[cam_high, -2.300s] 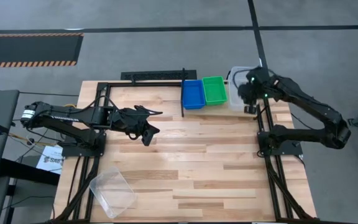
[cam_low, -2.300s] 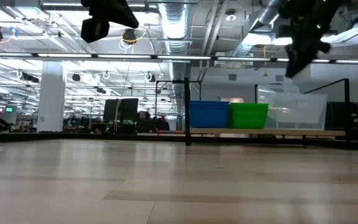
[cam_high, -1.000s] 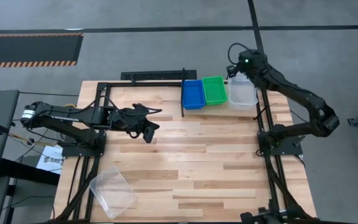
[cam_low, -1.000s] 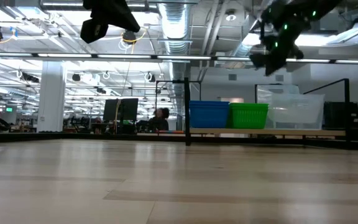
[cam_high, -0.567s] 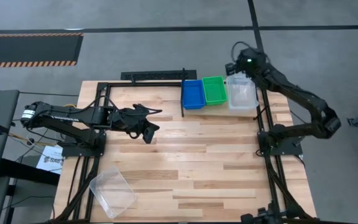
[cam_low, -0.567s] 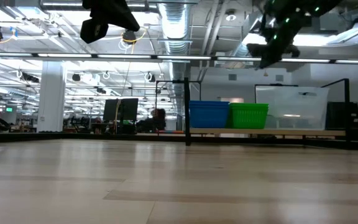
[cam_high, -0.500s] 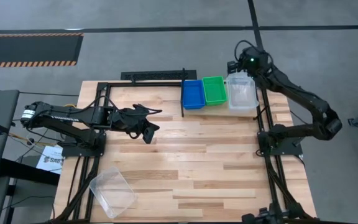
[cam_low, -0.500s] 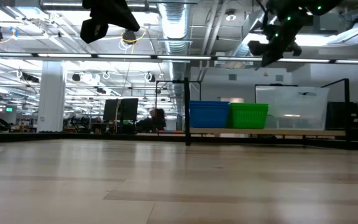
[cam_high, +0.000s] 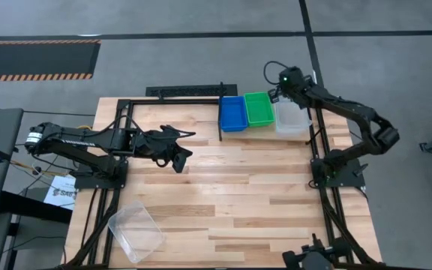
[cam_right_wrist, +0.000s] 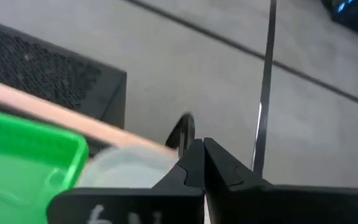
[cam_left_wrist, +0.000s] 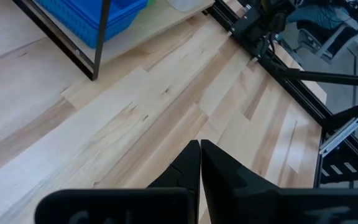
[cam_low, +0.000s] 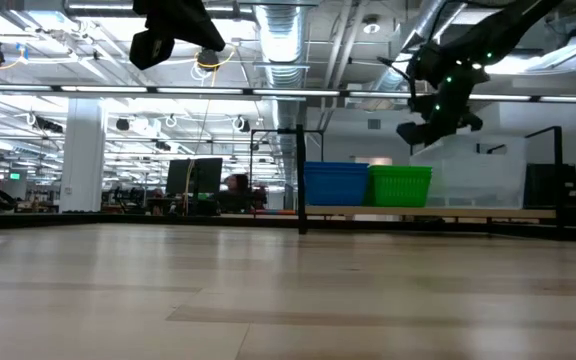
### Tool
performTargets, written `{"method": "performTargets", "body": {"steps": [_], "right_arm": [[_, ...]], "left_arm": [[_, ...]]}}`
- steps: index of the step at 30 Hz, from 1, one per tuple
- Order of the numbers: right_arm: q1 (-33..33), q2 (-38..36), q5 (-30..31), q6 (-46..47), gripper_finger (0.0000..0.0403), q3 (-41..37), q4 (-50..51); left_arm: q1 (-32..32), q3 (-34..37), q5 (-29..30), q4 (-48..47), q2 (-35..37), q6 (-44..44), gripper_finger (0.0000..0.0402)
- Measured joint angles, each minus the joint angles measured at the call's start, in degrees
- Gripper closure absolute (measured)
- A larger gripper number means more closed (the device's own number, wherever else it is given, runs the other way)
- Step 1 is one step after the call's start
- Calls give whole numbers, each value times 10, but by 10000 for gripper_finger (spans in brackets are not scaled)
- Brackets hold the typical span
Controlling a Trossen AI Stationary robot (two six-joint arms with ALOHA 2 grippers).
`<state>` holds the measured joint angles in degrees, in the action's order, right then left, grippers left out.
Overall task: Stack baskets on shelf by color
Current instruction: Stack the top transparent bin on top of the transparent bin on the shelf, then stack the transparent bins on top of the transparent bins on the shelf
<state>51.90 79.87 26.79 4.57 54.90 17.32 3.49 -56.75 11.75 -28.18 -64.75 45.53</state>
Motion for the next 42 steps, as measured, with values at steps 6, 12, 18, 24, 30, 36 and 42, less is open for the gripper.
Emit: {"method": "performTargets", "body": {"steps": [6,12,18,24,30,36,42], "right_arm": [[-6,-41,1,-46,392,40,-12],[-44,-139,-71,-31,380,100,5],[-105,-224,-154,-26,377,122,64],[-156,-261,-151,-24,386,122,155],[-184,-262,-150,15,388,122,218],[-214,-262,-150,30,380,122,223],[-252,-266,-150,31,383,122,223]], "left_arm": [[0,0,0,0,0,0,401],[0,0,-96,-23,15,-7,402],[72,0,-220,-193,34,91,401],[227,0,-186,-246,7,275,402],[375,0,-173,-252,-49,431,401],[452,0,-187,-279,-143,520,402],[456,8,-171,-271,-237,484,402]]}}
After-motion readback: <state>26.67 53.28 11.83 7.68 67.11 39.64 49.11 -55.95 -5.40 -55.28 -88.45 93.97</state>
